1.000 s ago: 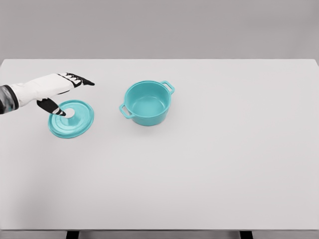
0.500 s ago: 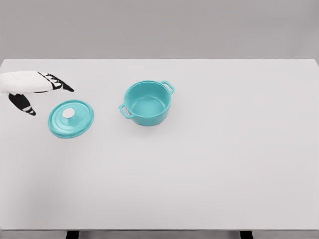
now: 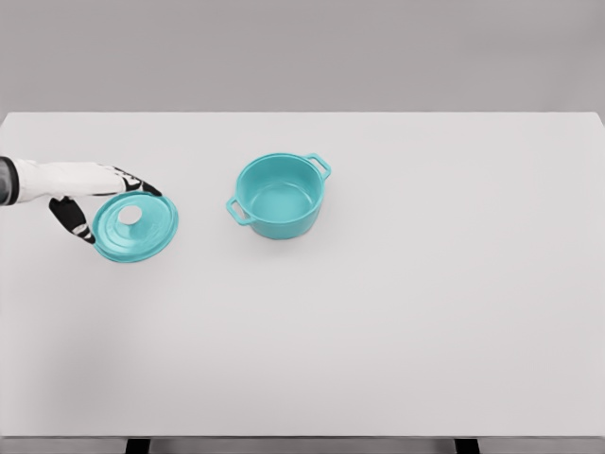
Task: Cover the pot with left arm
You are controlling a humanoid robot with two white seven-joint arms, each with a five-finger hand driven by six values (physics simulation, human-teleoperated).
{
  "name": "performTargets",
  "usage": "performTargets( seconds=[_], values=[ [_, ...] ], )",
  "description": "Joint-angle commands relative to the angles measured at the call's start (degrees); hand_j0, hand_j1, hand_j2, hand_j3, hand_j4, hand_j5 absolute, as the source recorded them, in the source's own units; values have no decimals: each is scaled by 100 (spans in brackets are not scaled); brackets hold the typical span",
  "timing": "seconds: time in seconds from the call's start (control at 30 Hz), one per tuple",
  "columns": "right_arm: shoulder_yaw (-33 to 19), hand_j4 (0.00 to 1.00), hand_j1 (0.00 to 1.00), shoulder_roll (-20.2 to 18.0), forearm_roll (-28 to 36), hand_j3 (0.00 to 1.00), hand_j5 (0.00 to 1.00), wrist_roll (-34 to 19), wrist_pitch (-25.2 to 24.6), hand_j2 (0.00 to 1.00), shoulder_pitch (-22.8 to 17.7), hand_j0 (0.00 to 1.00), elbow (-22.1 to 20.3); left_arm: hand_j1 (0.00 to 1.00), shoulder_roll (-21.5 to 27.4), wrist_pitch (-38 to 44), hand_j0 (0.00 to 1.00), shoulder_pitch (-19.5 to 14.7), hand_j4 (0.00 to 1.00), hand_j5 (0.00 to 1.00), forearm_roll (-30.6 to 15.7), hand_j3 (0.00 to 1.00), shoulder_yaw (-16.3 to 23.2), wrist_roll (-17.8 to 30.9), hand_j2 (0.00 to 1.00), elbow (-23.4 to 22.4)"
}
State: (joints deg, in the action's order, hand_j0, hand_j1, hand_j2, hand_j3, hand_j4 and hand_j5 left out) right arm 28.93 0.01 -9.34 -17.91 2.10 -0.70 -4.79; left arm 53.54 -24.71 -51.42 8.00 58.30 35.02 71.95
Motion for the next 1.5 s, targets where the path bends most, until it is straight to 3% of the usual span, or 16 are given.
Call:
performTargets(
  seconds=[0.0, 0.23, 0.5, 0.6, 1.47],
  values=[
    [-1, 100, 100, -1, 2, 100, 100, -2, 1, 100, 0, 100, 4, 94, -28, 27, 94, 0, 94, 94, -18, 94, 59, -2, 94, -5],
    [-1, 100, 100, -1, 2, 100, 100, -2, 1, 100, 9, 100, 4, 86, -186, 45, 86, 0, 86, 86, -9, 86, 129, -2, 86, -58],
    [-1, 100, 100, -1, 2, 100, 100, -2, 1, 100, 9, 100, 4, 86, -186, 45, 86, 0, 86, 86, -9, 86, 130, -2, 86, -111],
    [-1, 100, 100, -1, 2, 100, 100, -2, 1, 100, 9, 100, 4, 76, -186, 45, 76, 0, 76, 76, -9, 76, 129, -2, 76, -146],
    [-1, 100, 100, -1, 2, 100, 100, -2, 1, 100, 0, 100, 4, 75, -494, 45, 75, -44, 75, 75, 210, 75, 129, -2, 75, -577]
  ],
)
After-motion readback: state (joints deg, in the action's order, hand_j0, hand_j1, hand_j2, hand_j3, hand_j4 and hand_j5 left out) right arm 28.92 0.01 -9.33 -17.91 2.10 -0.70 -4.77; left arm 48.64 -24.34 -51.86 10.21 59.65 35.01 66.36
